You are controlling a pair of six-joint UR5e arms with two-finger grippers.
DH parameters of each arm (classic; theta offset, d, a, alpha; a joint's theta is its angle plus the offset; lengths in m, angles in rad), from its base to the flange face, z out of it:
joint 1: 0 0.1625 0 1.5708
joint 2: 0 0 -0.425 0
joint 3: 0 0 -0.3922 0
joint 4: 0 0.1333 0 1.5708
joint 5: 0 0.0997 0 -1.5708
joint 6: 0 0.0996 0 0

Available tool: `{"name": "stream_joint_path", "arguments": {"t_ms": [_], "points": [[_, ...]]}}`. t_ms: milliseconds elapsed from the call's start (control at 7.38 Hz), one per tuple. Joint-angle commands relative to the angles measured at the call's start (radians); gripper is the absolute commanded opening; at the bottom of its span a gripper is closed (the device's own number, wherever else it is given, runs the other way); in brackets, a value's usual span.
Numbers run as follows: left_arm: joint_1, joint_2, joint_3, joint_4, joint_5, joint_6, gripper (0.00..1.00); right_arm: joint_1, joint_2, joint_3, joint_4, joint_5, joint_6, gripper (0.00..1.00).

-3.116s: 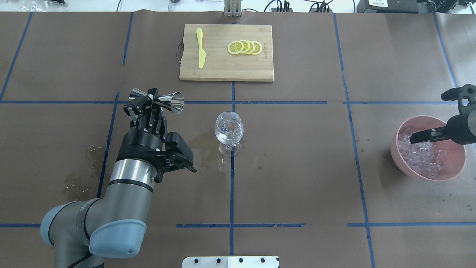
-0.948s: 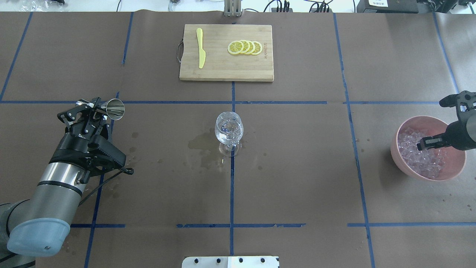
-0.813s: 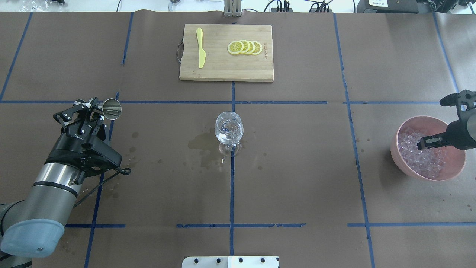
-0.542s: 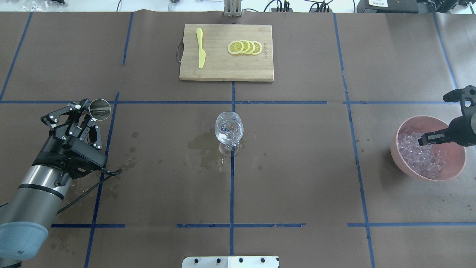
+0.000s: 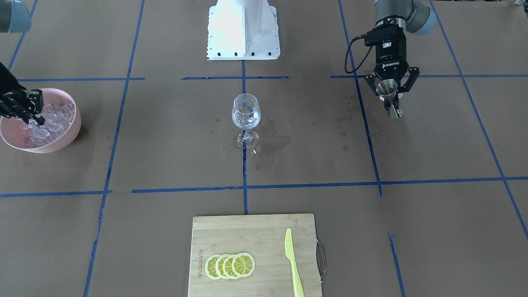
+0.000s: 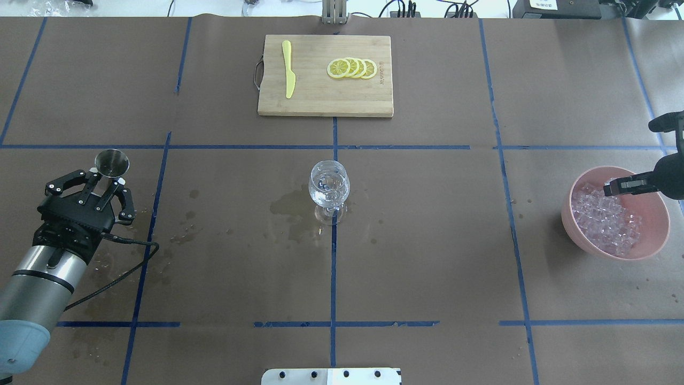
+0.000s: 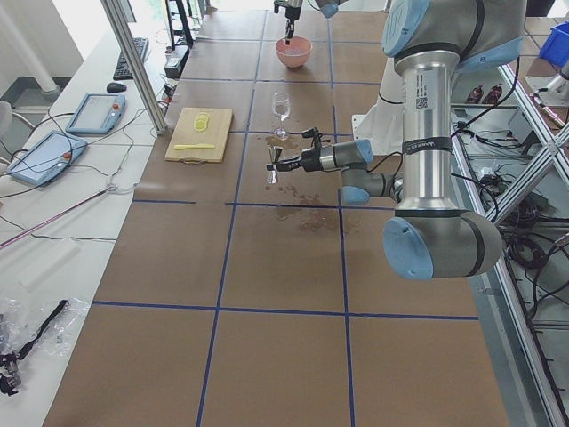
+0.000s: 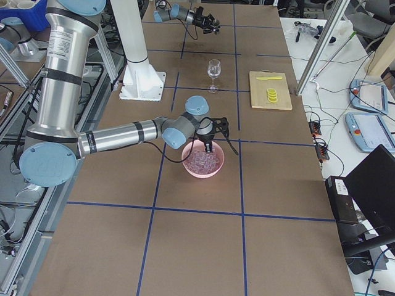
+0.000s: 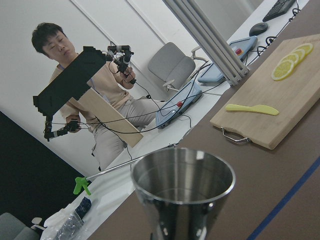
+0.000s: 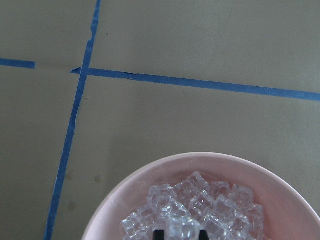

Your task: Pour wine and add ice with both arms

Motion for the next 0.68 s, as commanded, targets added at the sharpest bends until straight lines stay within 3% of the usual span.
{"name": "stream_joint_path", "arguments": {"t_ms": [0, 406, 542], "points": [[0.007, 0.011, 0.032, -0.006, -0.002, -0.270, 0.00, 0.002, 0.003, 0.011, 0.000, 0.001, 0.004, 0.00], [0.023, 0.010, 0.099, -0.002, 0.013, -0.481, 0.00, 0.002, 0.004, 0.066, 0.000, 0.012, 0.008, 0.00], [0.039, 0.008, 0.102, -0.003, 0.058, -0.518, 0.00, 0.002, 0.003, 0.082, 0.000, 0.012, 0.008, 0.00]]}}
